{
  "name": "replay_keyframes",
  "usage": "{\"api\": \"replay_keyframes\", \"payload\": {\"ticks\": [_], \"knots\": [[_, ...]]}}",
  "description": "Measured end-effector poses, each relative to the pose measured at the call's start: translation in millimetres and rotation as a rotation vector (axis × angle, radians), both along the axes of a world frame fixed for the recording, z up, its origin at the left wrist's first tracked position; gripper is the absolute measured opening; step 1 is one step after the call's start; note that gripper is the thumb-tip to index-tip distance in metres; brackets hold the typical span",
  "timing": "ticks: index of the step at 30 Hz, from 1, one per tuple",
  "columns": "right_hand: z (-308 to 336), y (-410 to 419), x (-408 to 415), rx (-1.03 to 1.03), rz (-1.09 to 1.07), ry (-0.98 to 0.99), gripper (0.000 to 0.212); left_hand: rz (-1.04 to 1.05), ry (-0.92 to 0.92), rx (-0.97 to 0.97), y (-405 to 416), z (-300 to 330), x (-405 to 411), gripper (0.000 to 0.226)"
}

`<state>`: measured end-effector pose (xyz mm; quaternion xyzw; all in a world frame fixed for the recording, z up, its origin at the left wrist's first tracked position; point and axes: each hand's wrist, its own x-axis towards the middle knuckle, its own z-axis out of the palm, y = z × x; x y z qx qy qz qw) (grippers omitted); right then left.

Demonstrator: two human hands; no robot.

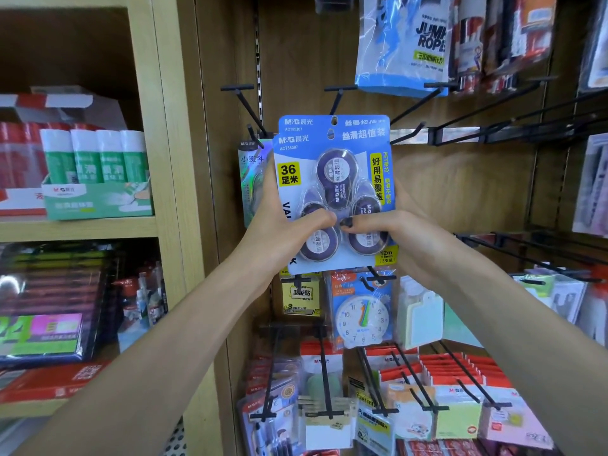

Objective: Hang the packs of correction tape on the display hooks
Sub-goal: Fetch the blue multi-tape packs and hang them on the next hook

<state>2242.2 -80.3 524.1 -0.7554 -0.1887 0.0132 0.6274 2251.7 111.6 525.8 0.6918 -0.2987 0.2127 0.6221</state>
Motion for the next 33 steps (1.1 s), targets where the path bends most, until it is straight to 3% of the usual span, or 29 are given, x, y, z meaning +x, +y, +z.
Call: {"api": "replay_keyframes", "payload": {"ticks": [1, 2, 5, 7, 9, 11, 12, 17, 19, 22, 24, 26, 28, 30, 33], "knots": [[0.2, -2.6, 2.5, 0.027, 0.081, -0.008, 0.014, -0.003, 0.001, 0.003, -0.1, 0.6, -0.1, 0.078], [2.9, -3.7, 3.7, 0.041, -0.008, -0.092, 0.015, -0.005, 0.005, 0.006, 0.0, 1.1, -0.5, 0.078], [9.8, 4.3, -8.6, 0.000, -0.027, -0.254, 0.049, -0.003, 0.014, 0.014, -0.3, 1.9, -2.3, 0.076], [11.0, 4.8, -3.1, 0.053, -0.071, -0.259, 0.050, -0.003, 0.014, 0.018, -0.8, 2.9, -3.6, 0.077], [10.6, 7.4, -3.6, -0.075, -0.097, -0.264, 0.055, -0.004, 0.016, 0.023, -1.0, 4.3, -4.8, 0.077], [6.3, 4.6, -2.7, 0.117, -0.082, -0.278, 0.047, -0.004, 0.021, 0.031, -1.3, 5.0, -4.8, 0.078], [4.9, 3.1, -6.1, 0.190, -0.049, -0.283, 0.053, -0.005, 0.025, 0.036, -1.5, 5.0, -4.8, 0.078], [-4.8, -4.2, -6.3, 0.232, -0.040, -0.321, 0.062, -0.017, 0.081, 0.040, -4.0, 5.3, -1.4, 0.077], [-2.0, -3.8, 0.9, 0.221, -0.063, -0.284, 0.058, -0.016, 0.103, 0.037, -4.7, 6.6, -0.4, 0.077], [-12.7, -15.7, 18.5, 0.146, -0.107, -0.164, 0.016, -0.010, 0.106, 0.037, -5.3, 8.2, -0.2, 0.078], [-12.7, -20.6, 41.1, 0.005, -0.089, -0.066, 0.024, -0.011, 0.104, 0.029, -5.8, 8.2, -0.8, 0.077], [-3.6, -16.9, 37.1, 0.041, -0.152, -0.155, 0.012, -0.015, 0.104, 0.028, -6.5, 7.2, -0.6, 0.078], [0.0, -1.2, 28.1, 0.079, -0.136, -0.240, 0.033, -0.017, 0.111, 0.020, -7.4, 6.5, -0.1, 0.078], [-2.1, -2.6, 20.6, 0.079, -0.128, -0.270, 0.034, -0.024, 0.119, 0.019, -7.8, 6.4, 0.9, 0.078], [0.4, 2.2, 0.2, 0.246, -0.054, -0.376, 0.065, -0.037, 0.137, 0.024, -7.1, 8.0, 0.9, 0.075]]}}
